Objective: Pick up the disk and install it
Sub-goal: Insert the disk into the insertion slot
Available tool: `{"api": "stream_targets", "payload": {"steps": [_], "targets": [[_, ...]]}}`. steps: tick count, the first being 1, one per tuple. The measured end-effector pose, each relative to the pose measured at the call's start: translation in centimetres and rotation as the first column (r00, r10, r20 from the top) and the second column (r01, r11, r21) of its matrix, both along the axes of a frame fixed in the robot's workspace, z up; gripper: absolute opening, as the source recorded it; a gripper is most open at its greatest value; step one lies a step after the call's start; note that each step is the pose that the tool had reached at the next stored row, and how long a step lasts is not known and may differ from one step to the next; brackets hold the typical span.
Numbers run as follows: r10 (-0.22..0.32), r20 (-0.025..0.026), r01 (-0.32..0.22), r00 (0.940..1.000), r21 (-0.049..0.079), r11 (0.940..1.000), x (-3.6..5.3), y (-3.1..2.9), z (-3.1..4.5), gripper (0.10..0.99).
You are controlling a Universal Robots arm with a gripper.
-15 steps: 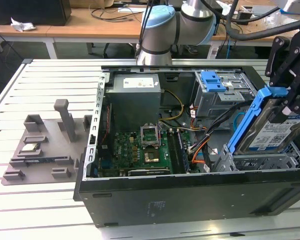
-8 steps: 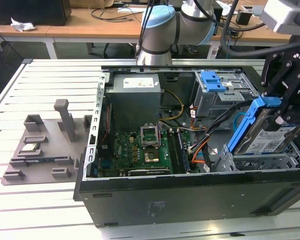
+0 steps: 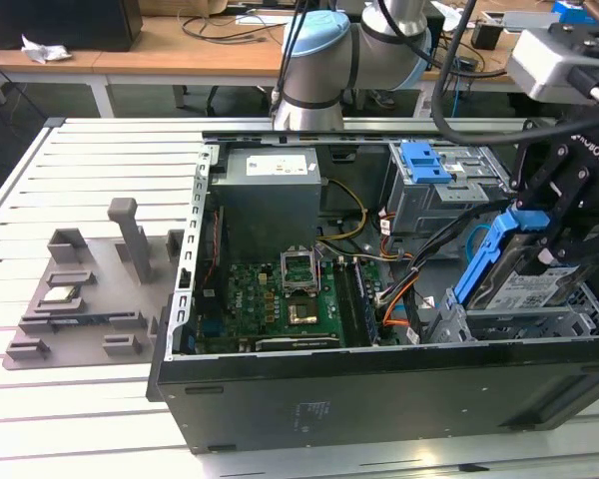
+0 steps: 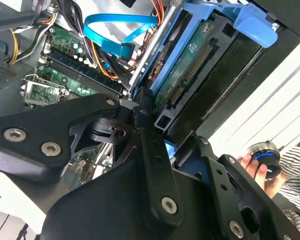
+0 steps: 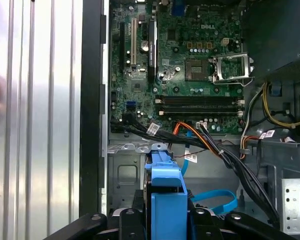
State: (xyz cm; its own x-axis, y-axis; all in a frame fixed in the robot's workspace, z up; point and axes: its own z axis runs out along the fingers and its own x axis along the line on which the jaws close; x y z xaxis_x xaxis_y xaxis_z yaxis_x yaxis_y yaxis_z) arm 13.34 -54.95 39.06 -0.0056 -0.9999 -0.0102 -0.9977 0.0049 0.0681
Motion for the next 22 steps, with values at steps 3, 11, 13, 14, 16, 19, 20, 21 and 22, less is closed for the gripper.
{"api": "stream_targets", "payload": {"steps": [3,11,13,14,16,19,20,21,22], "targets": [[0.0,0.0,0.0,1.0,0.0,1.0,0.0,0.0,-0.21,0.369],[0.0,0.0,0.0,1.0,0.0,1.0,0.0,0.0,-0.29,0.443],[0.0,0.0,0.0,1.0,0.0,1.0,0.0,0.0,-0.3,0.443],[0.0,0.0,0.0,1.0,0.0,1.0,0.0,0.0,-0.31,0.443],[0.0,0.0,0.0,1.0,0.0,1.0,0.0,0.0,-0.33,0.427],[0.0,0.0,0.0,1.0,0.0,1.0,0.0,0.0,-0.35,0.239],[0.0,0.0,0.0,1.0,0.0,1.0,0.0,0.0,-0.35,0.18],[0.0,0.0,0.0,1.0,0.0,1.0,0.0,0.0,-0.36,0.122],[0.0,0.0,0.0,1.0,0.0,1.0,0.0,0.0,-0.37,0.122]]}}
